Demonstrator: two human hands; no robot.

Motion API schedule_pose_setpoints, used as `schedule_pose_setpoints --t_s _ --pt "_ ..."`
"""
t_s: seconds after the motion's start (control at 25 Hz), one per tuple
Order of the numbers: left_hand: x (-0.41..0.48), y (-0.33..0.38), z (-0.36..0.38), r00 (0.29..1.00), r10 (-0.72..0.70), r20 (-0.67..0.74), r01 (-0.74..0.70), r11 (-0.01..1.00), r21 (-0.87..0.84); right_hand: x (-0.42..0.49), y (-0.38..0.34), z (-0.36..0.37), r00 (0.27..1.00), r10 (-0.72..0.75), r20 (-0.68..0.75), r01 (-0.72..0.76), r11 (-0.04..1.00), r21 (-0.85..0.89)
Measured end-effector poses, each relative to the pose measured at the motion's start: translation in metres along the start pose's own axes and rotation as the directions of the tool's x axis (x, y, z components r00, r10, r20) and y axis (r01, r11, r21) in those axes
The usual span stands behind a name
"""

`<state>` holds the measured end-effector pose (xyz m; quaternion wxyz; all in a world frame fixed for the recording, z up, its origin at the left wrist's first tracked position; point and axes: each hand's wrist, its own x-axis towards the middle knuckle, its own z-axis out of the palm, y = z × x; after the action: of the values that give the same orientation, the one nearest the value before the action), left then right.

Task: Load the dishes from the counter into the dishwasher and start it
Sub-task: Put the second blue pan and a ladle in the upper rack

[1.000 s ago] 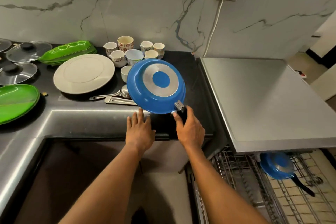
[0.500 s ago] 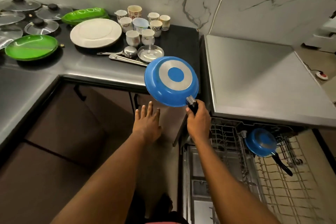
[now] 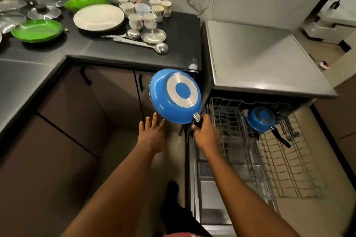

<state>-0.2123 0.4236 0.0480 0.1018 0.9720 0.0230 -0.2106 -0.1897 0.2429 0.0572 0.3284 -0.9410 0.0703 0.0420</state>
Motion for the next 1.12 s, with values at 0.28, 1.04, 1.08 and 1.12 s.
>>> schedule_pose_setpoints --t_s 0.28,1.04,1.08,1.12 --pt "-0.079 0.069 0.064 0.983 0.084 0.166 -0.097 0.992 0.075 -0.100 0.077 -0.038 0.997 0.080 -0.009 -0.081 0.994 -0.075" --pt "0.008 0.357 0.160 0.921 0.174 0.348 -0.236 0.961 0.145 -0.019 0.352 -0.182 0.972 0.233 0.013 -0.228 0.960 -0.166" --pt "0.025 0.365 0.169 0.916 0.175 0.361 -0.244 0.957 0.155 -0.007 0.366 -0.177 0.970 0.243 0.001 -0.240 0.959 -0.148" --pt "0.042 0.371 0.177 0.913 0.173 0.370 -0.247 0.955 0.165 0.004 0.379 -0.171 0.969 0.247 -0.018 -0.247 0.960 -0.132"
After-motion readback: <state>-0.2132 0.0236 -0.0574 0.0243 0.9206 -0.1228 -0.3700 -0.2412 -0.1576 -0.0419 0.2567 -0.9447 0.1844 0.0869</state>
